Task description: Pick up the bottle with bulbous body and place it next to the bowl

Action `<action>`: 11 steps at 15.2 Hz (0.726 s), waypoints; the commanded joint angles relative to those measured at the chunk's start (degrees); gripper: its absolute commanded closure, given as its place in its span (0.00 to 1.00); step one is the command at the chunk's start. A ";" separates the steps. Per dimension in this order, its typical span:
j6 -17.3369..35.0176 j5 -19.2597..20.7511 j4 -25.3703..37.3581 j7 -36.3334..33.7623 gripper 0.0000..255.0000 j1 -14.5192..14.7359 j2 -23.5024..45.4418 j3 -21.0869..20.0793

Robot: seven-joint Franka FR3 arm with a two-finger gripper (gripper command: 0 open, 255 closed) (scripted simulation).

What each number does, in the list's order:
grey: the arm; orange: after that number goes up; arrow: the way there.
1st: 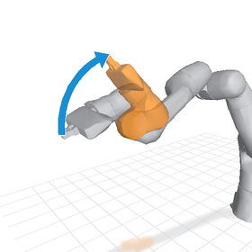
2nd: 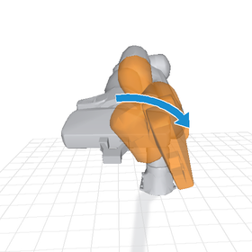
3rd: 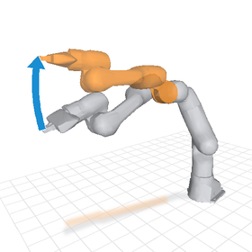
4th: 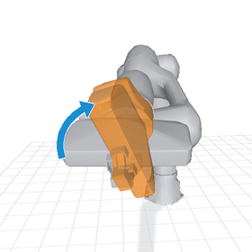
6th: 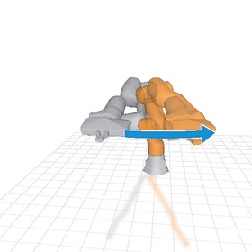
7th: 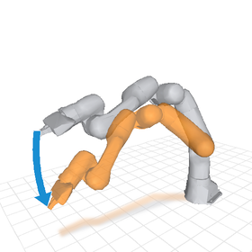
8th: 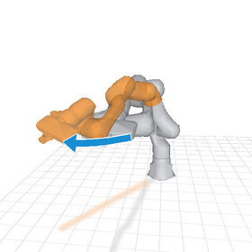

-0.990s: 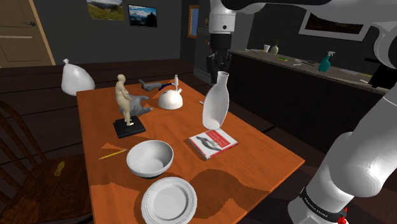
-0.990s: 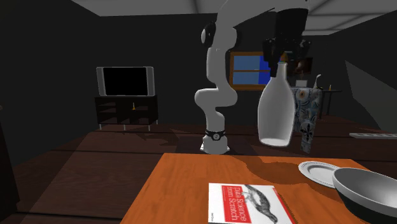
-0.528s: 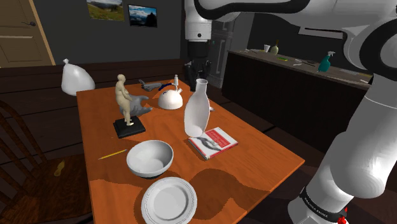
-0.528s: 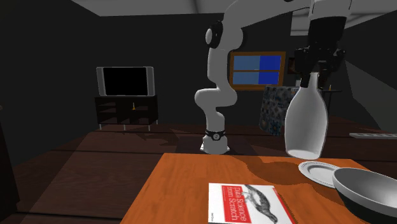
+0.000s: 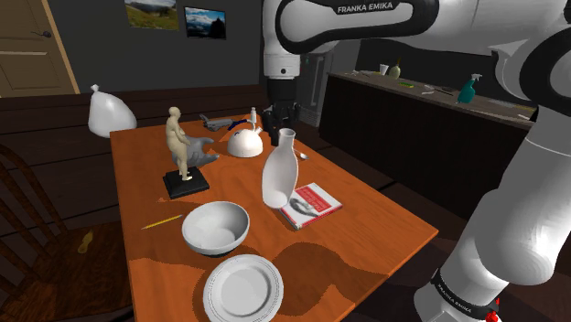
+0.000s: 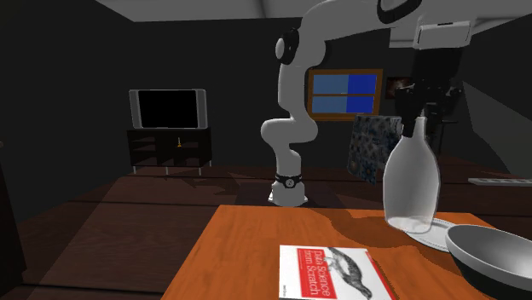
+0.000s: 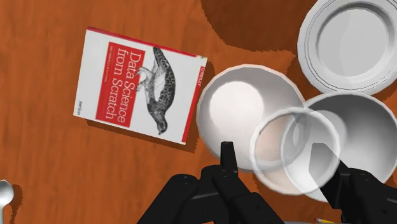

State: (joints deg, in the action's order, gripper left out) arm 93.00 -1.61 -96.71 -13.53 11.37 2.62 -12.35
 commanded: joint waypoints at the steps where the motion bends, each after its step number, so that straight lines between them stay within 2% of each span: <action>1: 1.55 0.03 -1.38 0.01 1.00 0.01 0.12 -0.01; 11: 9.17 0.09 -8.58 0.18 1.00 0.03 0.54 -0.01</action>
State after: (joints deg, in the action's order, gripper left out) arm 101.36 -1.48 -104.36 -13.40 11.41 3.34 -12.37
